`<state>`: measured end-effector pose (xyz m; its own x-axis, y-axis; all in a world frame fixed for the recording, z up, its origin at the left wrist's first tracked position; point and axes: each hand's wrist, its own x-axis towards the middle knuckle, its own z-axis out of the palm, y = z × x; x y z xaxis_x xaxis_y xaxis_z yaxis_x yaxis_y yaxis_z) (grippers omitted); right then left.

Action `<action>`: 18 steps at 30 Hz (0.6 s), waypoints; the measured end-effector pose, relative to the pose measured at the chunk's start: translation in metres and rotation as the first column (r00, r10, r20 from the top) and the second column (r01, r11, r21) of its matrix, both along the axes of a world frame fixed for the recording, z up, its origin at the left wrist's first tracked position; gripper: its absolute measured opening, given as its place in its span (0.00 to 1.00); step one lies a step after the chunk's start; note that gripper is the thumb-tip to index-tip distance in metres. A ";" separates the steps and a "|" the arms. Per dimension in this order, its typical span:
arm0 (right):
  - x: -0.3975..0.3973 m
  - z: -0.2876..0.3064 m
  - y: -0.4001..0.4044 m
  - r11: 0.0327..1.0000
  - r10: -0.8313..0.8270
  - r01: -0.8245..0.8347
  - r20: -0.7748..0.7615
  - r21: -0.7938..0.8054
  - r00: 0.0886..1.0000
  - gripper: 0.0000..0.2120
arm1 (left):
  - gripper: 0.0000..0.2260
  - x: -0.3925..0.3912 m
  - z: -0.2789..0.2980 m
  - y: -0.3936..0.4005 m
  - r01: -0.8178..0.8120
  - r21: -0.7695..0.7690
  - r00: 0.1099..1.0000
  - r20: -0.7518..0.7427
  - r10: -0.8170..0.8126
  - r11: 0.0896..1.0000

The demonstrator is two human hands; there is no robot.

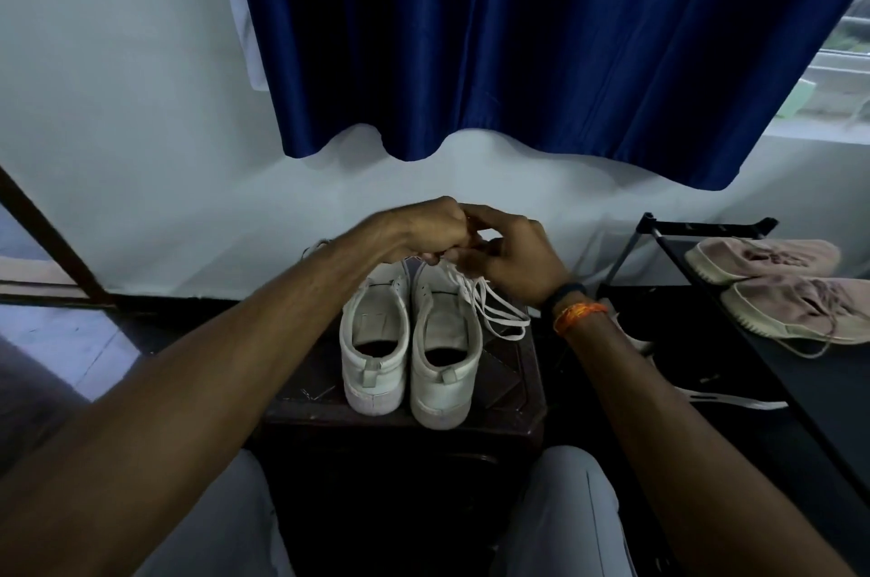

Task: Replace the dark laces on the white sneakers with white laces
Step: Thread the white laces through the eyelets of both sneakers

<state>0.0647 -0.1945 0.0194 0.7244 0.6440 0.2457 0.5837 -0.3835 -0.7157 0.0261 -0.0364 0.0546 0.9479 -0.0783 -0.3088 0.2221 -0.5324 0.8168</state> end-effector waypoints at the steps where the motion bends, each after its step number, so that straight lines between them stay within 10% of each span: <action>1: 0.001 -0.002 0.000 0.999 -0.037 0.037 0.037 0.000 0.999 0.27 | 0.08 0.001 -0.001 -0.001 -0.021 0.002 1.000 0.014 0.021 1.000; 10: 0.012 -0.019 -0.019 0.964 -0.258 0.265 0.219 -0.001 0.941 0.07 | 0.09 0.013 -0.026 0.010 -0.169 -0.149 0.985 0.013 0.173 0.974; 18: 0.006 -0.025 -0.017 0.998 -0.062 0.062 0.043 0.003 0.997 0.15 | 0.11 0.018 -0.031 0.002 -0.152 -0.122 0.987 0.035 0.157 0.981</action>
